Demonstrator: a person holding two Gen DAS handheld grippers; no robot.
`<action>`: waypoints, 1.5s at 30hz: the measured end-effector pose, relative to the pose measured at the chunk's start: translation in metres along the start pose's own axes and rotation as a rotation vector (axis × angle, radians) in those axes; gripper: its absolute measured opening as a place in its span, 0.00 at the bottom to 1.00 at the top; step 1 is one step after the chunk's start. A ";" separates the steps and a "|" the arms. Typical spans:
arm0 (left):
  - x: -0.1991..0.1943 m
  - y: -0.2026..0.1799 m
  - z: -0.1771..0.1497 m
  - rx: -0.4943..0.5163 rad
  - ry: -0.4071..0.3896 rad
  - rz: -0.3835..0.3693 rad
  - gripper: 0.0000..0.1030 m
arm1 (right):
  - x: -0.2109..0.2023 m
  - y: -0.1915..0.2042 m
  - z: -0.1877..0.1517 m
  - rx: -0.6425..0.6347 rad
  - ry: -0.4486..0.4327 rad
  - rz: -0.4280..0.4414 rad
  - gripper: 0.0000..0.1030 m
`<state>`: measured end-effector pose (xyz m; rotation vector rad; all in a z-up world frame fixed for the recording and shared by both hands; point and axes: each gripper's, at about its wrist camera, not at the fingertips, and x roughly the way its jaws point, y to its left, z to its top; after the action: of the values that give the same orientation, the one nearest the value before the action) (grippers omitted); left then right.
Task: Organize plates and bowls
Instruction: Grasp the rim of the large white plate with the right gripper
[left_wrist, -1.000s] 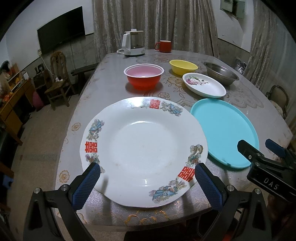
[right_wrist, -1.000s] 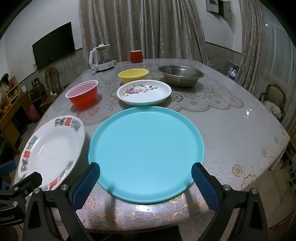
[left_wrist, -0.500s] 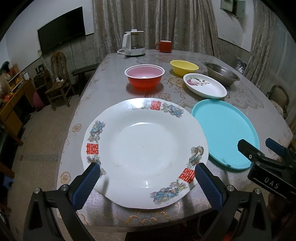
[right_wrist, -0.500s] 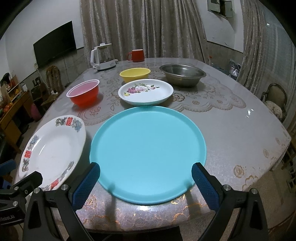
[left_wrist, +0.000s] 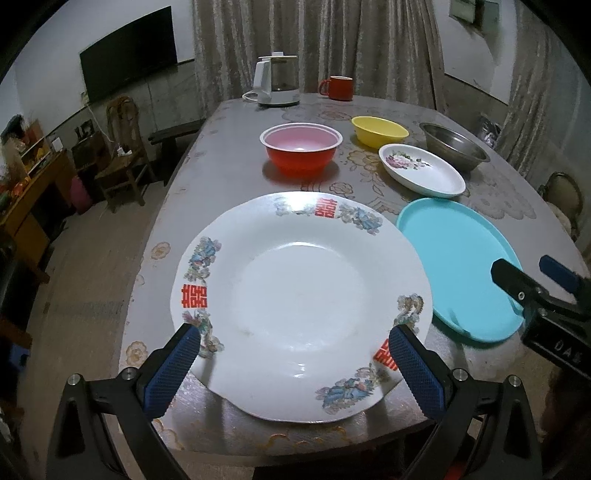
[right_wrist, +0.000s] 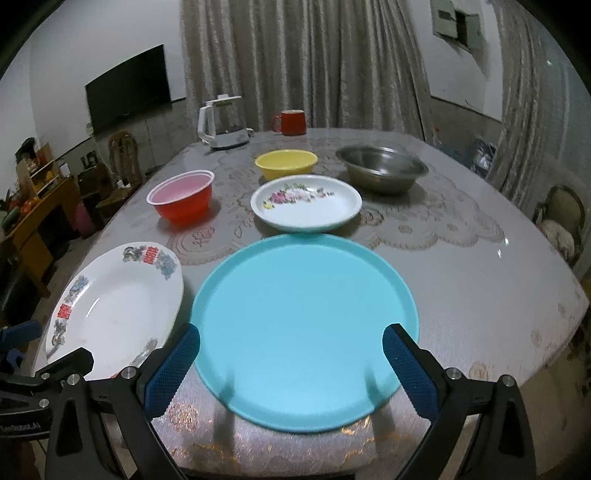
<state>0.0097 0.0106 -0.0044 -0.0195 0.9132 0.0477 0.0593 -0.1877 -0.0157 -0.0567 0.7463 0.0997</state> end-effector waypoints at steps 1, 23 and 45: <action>0.000 0.002 0.000 -0.007 -0.001 -0.001 1.00 | 0.000 0.001 0.003 -0.016 -0.011 0.012 0.99; 0.004 0.106 -0.007 -0.450 -0.072 -0.338 1.00 | 0.019 0.031 0.036 -0.207 -0.074 0.228 1.00; 0.028 0.115 -0.026 -0.470 -0.054 -0.443 0.81 | 0.113 0.079 0.050 -0.209 0.204 0.555 0.59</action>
<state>0.0005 0.1254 -0.0416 -0.6529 0.8106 -0.1499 0.1665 -0.0966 -0.0570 -0.0578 0.9377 0.7100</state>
